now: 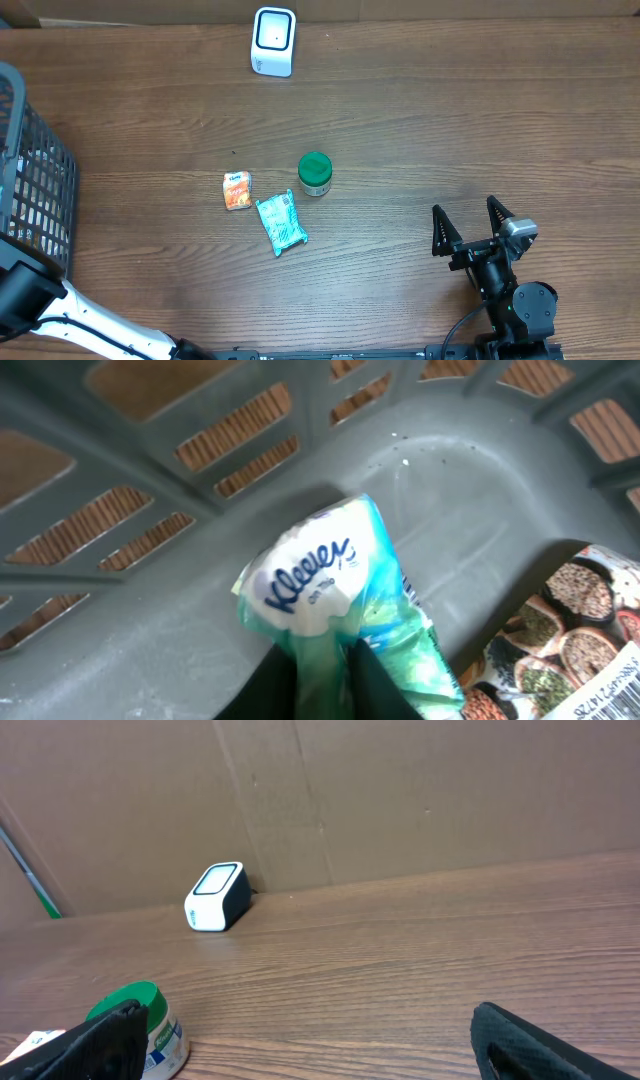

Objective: Scan the item barcode
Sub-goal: 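Carry the teal Kleenex pack out and drop it near the jar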

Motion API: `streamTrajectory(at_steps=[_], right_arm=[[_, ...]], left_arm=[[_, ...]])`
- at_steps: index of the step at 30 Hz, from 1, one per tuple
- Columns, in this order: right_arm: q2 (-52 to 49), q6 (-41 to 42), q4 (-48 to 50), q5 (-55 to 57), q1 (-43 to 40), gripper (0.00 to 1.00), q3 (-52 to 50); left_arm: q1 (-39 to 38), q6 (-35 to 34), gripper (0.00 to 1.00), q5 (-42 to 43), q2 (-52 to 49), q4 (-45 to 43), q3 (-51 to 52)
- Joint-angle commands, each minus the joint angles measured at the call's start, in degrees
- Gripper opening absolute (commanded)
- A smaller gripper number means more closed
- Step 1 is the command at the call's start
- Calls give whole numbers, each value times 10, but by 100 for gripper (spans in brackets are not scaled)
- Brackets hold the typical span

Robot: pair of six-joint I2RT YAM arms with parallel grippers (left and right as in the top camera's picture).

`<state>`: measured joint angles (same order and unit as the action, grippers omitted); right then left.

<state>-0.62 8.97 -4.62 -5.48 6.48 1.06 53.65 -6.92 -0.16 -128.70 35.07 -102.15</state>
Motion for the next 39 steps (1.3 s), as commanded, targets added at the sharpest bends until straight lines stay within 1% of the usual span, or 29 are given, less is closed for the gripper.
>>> streamTrajectory(at_steps=[1, 4, 6, 11, 13, 14, 17, 19, 21, 23, 24, 25, 26, 27, 28, 31, 33, 36, 39], right_arm=[[3, -2, 2, 7, 3, 100, -6], [3, -2, 2, 7, 3, 100, -6], [3, -2, 2, 7, 3, 100, -6], [3, -2, 2, 7, 3, 100, -6], [3, -2, 2, 7, 3, 100, -6], [3, -2, 2, 7, 3, 100, -6], [3, -2, 2, 7, 3, 100, -6], [3, -2, 2, 7, 3, 100, -6], [3, -2, 2, 7, 3, 100, -6], [3, -2, 2, 7, 3, 100, -6], [3, -2, 2, 7, 3, 100, -6], [3, -2, 2, 7, 3, 100, -6], [3, -2, 2, 7, 3, 100, -6], [3, -2, 2, 7, 3, 100, -6], [3, -2, 2, 7, 3, 100, -6], [3, -2, 2, 7, 3, 100, -6], [3, -2, 2, 7, 3, 100, -6], [3, -2, 2, 7, 3, 100, -6], [3, -2, 2, 7, 3, 100, -6]], left_arm=[[-3, 7, 4, 4, -27, 33, 2], [-3, 5, 4, 4, -8, 63, 0], [-3, 5, 4, 4, 29, 72, 0], [-4, -50, 4, 6, 184, 92, 0], [-5, -66, 4, 37, 241, 93, 0], [-5, -80, 4, 78, 287, 93, 0], [-7, -95, 4, 170, 364, 99, 0], [-17, -101, 4, 222, 406, 116, 0], [-40, -101, 4, 259, 446, 157, 0], [-106, -77, 4, 270, 484, 243, 0], [-130, -63, 4, 270, 489, 267, 0], [-188, -32, 4, 268, 491, 309, 1], [-206, -23, 4, 266, 490, 319, 3], [-273, -5, 4, 256, 487, 340, 17], [-306, -3, 4, 248, 486, 343, 29], [-421, -4, 4, 216, 477, 324, 97], [-477, -12, 4, 197, 466, 301, 144], [-555, -13, 4, 190, 438, 232, 231], [-598, -15, 4, 188, 399, 159, 283]])
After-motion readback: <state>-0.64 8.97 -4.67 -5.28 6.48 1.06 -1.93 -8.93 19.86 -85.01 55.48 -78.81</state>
